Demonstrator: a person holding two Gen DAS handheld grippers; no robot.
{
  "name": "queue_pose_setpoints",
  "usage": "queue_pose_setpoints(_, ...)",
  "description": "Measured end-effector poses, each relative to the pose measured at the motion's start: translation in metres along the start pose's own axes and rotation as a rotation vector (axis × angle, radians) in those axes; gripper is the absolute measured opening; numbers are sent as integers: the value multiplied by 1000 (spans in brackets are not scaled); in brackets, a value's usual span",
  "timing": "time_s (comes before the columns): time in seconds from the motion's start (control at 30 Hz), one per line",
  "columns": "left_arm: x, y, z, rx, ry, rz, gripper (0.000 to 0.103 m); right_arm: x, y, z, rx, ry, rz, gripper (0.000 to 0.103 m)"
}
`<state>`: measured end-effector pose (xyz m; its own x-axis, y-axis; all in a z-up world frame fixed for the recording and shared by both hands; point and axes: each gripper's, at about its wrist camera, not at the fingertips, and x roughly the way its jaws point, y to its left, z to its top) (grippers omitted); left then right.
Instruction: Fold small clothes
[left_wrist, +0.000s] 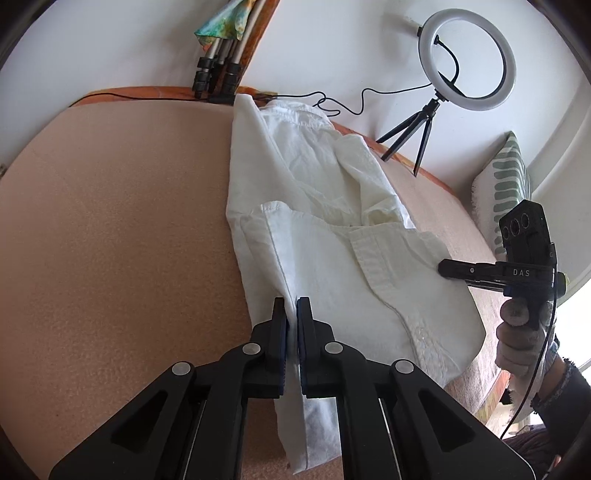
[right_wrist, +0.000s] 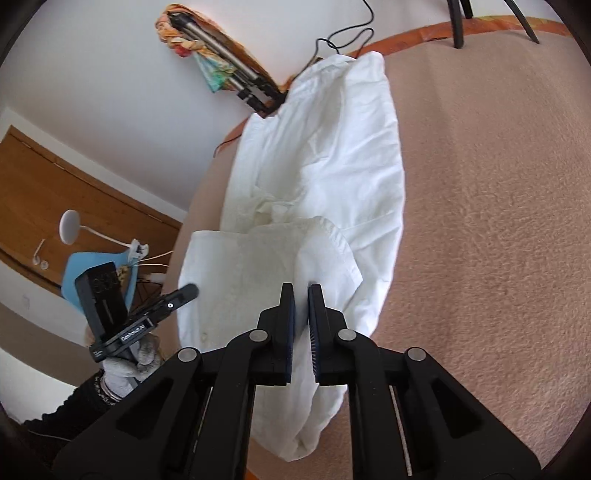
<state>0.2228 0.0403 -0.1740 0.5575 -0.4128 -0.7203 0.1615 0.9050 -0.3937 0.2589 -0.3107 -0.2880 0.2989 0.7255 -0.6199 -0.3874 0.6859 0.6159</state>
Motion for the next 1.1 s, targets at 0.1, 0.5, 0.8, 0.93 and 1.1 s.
queue_pose_setpoints(0.1,-1,-4,4,40,-16,56,9,3,7,0,-86,-6,-161,27)
queue_pose_setpoints(0.5,-26,11,54,94,-115,128,14,-46,31,18,-155,-152,-377,28)
queue_pose_setpoints(0.8,23,26,119,150,-19,97,14,-30,45,73,-258,-113,-373,28)
queue_pose_setpoints(0.93,62,24,131,224,27,94,14,-2,45,94,-292,-80,-370,28)
queue_pose_setpoints(1.1,102,21,142,285,61,98,14,27,30,116,-276,-42,-308,28)
